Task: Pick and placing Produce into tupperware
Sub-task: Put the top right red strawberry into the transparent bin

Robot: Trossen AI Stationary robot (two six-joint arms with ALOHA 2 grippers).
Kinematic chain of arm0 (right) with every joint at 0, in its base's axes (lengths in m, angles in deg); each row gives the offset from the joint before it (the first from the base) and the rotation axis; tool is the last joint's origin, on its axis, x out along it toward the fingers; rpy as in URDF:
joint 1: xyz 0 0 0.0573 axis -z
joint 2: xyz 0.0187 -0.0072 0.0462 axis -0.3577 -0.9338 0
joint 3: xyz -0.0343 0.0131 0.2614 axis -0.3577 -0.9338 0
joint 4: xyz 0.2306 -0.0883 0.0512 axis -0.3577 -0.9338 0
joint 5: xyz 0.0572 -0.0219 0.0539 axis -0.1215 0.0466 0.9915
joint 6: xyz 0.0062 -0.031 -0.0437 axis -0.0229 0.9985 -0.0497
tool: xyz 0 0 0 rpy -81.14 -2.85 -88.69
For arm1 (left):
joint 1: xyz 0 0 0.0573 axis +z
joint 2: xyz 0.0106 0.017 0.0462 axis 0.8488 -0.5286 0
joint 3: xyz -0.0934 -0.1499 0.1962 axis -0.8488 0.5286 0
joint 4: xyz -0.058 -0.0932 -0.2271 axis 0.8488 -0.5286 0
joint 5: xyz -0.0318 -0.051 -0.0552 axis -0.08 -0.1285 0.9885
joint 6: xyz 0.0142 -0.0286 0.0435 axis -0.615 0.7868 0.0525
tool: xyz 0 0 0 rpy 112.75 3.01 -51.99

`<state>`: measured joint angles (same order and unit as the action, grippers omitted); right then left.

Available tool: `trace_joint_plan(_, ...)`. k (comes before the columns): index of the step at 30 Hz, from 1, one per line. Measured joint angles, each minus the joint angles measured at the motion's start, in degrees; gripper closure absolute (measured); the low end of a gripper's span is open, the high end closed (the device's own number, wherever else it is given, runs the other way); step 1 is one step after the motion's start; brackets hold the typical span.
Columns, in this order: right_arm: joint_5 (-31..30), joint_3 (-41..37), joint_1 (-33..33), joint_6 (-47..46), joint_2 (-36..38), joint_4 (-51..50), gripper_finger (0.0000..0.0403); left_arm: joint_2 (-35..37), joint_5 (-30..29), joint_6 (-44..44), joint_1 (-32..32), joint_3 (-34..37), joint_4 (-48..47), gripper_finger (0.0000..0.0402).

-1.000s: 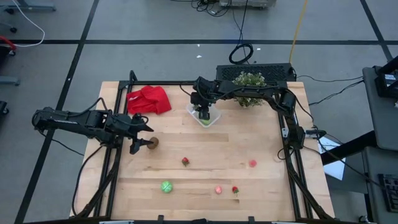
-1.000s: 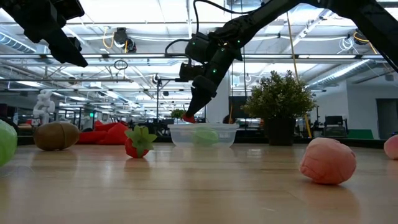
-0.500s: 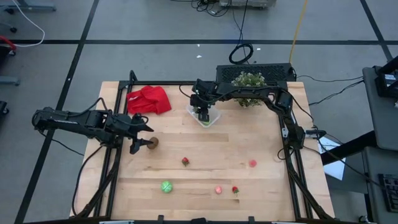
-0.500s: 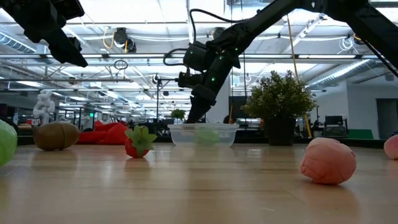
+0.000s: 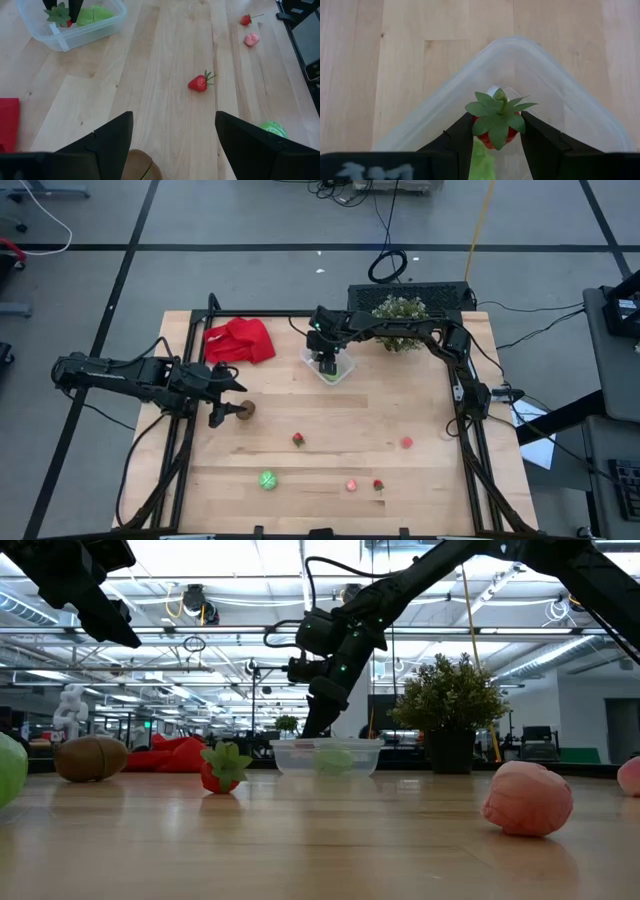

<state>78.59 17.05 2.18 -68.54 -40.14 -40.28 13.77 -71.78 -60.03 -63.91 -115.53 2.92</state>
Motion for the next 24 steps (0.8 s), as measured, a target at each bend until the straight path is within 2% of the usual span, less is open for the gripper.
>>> trace_joint_plan(24,1.3,0.0,0.5,-1.1,-1.5,0.1,0.027,0.0,0.0,0.0,0.0,0.0,0.0,0.0117)
